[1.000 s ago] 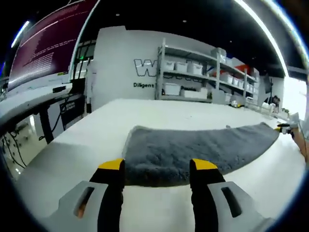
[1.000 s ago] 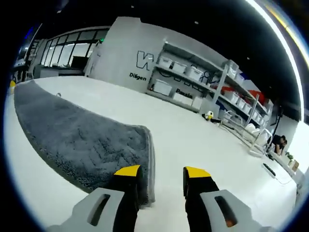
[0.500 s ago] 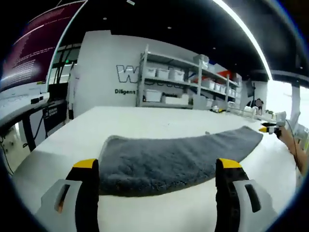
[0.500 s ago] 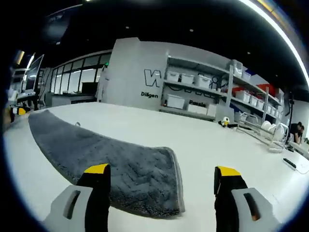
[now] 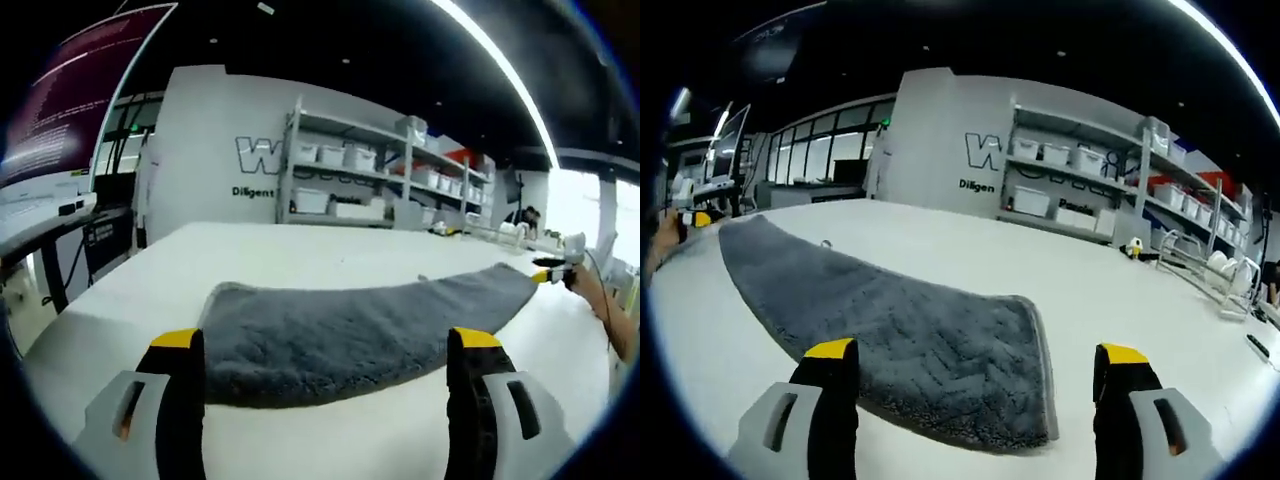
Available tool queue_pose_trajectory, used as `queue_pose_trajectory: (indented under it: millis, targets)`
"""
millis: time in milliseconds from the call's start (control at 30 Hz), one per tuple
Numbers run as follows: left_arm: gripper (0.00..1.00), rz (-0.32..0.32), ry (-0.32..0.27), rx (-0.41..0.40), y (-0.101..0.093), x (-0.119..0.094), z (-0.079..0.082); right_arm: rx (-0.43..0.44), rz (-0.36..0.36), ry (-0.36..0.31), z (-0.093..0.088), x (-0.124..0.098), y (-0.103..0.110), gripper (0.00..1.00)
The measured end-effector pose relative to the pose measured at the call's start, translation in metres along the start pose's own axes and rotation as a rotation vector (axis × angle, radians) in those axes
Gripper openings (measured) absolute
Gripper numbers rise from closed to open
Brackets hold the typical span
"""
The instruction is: Open the folded towel by lifting each exposed corner and separating the folded layers until the towel lies flat within the target outline without major curled edges
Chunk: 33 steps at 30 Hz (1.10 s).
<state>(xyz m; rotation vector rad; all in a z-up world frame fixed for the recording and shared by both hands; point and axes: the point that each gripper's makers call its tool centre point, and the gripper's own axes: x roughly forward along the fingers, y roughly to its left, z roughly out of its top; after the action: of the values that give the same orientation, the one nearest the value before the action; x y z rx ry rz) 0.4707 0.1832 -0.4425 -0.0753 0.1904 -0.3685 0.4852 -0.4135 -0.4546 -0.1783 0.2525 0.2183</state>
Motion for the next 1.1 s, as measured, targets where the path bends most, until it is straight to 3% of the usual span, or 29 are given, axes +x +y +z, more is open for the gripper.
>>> queue_pose_trajectory:
  millis: [300,467,667,833,1100]
  targets:
    - [0.99,-0.027,0.008,-0.014,-0.007,0.0,-0.003,-0.001,0.06,-0.035,0.006,0.003,0.017,0.94]
    - [0.99,-0.023,0.024,0.0,-0.007,0.002,-0.004,-0.026,-0.012,-0.122,0.024,0.002,0.004,0.8]
    - [0.99,-0.032,0.049,0.013,-0.011,0.004,-0.008,-0.026,-0.055,-0.127,0.02,0.005,-0.011,0.59]
    - [0.99,-0.008,0.054,0.096,-0.013,0.003,-0.004,-0.054,-0.056,-0.087,0.009,0.015,-0.025,0.41]
    - [0.99,-0.049,0.033,0.084,-0.023,0.003,-0.001,-0.015,-0.054,-0.074,0.007,0.022,-0.039,0.36]
